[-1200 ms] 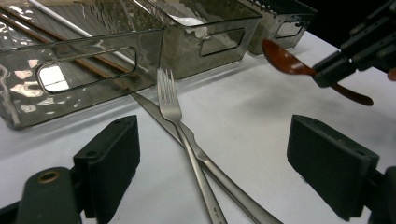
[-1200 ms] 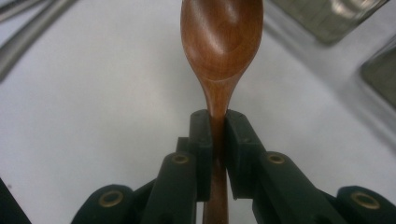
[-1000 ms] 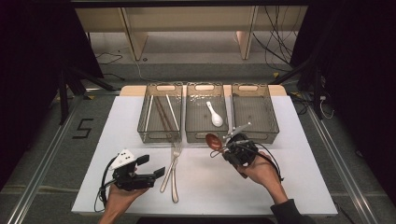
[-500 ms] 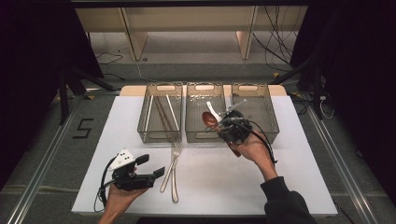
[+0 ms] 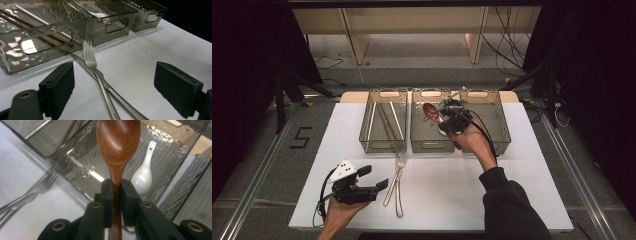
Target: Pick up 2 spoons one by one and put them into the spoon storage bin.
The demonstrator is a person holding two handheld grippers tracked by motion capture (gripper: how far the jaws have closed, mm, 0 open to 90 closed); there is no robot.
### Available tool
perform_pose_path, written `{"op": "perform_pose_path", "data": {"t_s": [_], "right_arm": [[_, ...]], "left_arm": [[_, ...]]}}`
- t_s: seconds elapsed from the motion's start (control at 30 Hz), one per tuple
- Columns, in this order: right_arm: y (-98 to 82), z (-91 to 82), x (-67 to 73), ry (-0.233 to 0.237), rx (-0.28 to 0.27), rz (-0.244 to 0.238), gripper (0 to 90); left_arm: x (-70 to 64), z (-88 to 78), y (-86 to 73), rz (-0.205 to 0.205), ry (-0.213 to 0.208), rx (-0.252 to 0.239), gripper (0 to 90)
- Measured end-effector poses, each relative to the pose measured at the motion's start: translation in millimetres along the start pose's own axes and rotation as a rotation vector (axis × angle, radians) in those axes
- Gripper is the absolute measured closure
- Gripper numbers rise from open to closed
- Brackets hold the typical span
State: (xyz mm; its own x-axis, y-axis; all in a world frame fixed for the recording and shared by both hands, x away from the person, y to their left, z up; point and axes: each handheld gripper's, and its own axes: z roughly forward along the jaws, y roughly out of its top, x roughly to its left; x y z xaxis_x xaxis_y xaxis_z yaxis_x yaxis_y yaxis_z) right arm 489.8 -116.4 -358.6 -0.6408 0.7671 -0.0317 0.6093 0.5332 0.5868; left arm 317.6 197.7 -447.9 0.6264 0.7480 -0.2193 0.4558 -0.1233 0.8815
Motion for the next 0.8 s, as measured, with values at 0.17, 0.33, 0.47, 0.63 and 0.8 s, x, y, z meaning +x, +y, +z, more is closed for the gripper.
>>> {"op": "perform_pose_path", "data": {"t_s": [0.17, 0.33, 0.47, 0.63, 0.8], "right_arm": [[13.3, 4.6, -1.0, -0.012, -0.004, 0.002, 82.2], [23.9, 11.2, -2.6, -0.018, -0.009, 0.012, 82.2], [29.2, 16.9, -3.6, -0.030, -0.007, 0.019, 82.2], [33.1, 23.5, -5.9, -0.037, -0.001, 0.026, 82.1], [34.1, 29.9, -8.1, -0.048, 0.007, 0.033, 82.1]], "left_arm": [[0.1, -0.4, 0.0, 0.000, -0.001, 0.001, 16.5], [0.1, -0.7, 0.1, 0.000, 0.000, -0.002, 16.5], [0.3, -0.8, 0.1, -0.001, -0.001, -0.002, 16.5], [0.4, -0.6, 0.0, 0.000, -0.001, 0.001, 16.5], [0.3, -0.2, 0.0, -0.002, -0.002, 0.001, 16.5]]}}
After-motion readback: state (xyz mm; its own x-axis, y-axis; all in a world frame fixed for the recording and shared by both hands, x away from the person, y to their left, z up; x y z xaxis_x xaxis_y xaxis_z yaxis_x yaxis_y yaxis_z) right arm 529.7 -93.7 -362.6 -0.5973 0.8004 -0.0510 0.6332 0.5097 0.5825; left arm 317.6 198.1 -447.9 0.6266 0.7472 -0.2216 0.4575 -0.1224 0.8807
